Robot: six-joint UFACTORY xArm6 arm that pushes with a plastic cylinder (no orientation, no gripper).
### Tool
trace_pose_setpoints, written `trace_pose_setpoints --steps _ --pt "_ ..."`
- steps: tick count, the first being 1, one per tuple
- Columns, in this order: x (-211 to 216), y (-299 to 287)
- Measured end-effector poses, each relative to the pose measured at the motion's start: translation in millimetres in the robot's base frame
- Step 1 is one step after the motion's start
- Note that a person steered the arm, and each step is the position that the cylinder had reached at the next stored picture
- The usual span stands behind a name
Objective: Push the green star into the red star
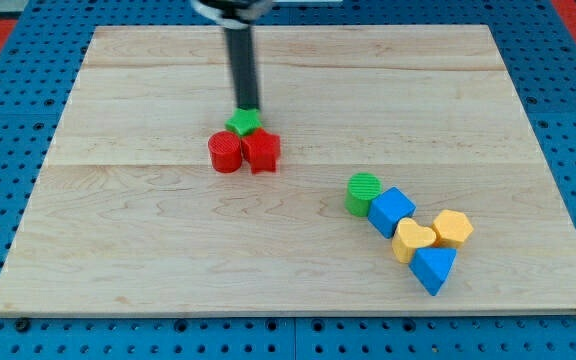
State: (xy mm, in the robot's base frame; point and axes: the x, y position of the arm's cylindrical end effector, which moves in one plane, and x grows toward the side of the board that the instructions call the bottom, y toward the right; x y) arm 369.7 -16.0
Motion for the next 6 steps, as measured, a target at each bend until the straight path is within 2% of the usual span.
trace_pose_setpoints --steps 1,2,3,4,6 --pt "12 2" --pt "-43 -43" --pt "-26 -78" --pt "0 -59" --pt "62 64"
